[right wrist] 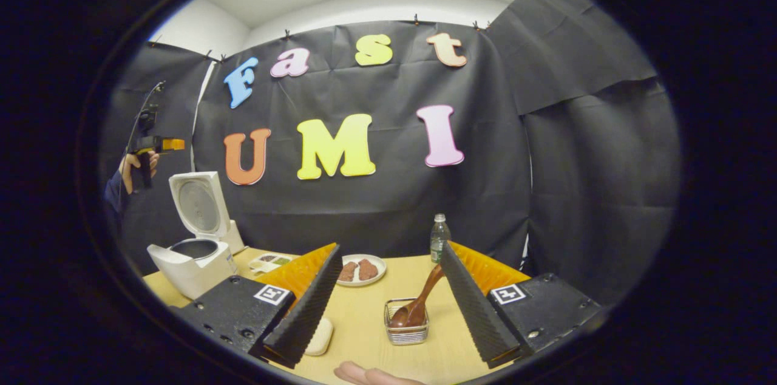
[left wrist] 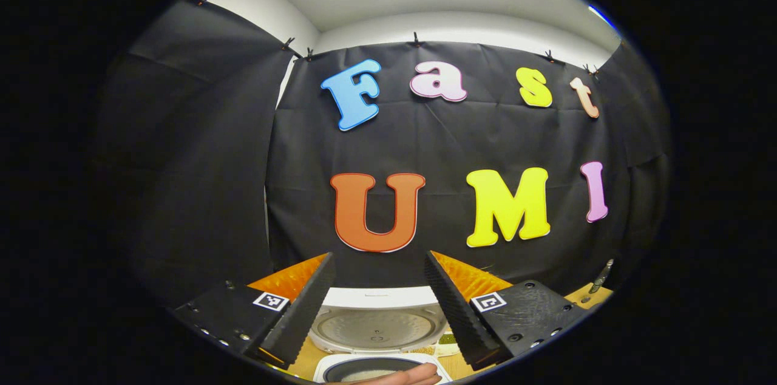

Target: Close the left gripper, press the button to open the rice cooker; take a wooden spoon from the chopstick holder with the right hand, scoop a spoonful of rice and pour it into the rice cooker, then put the wooden spoon back into the chopstick holder.

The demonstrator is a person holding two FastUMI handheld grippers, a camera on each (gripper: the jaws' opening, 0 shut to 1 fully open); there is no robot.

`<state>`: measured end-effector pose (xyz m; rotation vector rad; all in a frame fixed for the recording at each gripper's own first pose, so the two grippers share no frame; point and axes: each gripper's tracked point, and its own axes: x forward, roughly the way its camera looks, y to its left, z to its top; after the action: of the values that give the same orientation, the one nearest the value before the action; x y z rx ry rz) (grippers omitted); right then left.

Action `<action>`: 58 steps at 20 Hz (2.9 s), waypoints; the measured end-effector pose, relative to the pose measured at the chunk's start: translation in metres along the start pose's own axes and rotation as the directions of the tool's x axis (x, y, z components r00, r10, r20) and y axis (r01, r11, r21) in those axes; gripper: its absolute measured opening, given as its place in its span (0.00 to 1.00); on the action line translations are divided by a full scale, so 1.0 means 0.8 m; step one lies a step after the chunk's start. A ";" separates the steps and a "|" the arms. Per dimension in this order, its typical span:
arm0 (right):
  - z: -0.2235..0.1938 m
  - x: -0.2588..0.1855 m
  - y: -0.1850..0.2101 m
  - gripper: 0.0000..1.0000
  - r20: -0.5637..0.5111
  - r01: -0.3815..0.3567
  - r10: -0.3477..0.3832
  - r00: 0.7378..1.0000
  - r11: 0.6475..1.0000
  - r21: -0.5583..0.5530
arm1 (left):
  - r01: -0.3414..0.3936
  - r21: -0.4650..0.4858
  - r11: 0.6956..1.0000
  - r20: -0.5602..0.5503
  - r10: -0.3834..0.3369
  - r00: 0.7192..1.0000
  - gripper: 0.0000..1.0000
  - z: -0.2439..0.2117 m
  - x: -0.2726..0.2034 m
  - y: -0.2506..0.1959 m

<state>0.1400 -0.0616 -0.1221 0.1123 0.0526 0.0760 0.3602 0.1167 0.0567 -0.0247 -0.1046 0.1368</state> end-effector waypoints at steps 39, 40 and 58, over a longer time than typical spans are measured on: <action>0.010 -0.072 -0.007 0.98 0.143 -0.032 0.032 0.989 0.999 -0.002 | -0.007 0.026 1.000 -0.491 0.019 0.871 0.93 -0.192 -0.083 -0.003; 0.006 -0.069 -0.006 1.00 0.131 -0.034 0.034 0.991 0.999 -0.003 | -0.015 0.023 1.000 -0.511 0.025 0.859 0.93 -0.200 -0.091 -0.004; 0.002 -0.069 -0.002 1.00 0.105 -0.014 0.021 0.994 0.998 -0.069 | -0.001 0.039 0.999 -0.678 0.027 0.735 0.93 -0.306 -0.212 -0.016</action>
<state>0.0852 -0.0675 -0.1182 0.0488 -0.0563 0.0889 0.2210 0.0766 -0.2040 -0.0378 0.6424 0.1376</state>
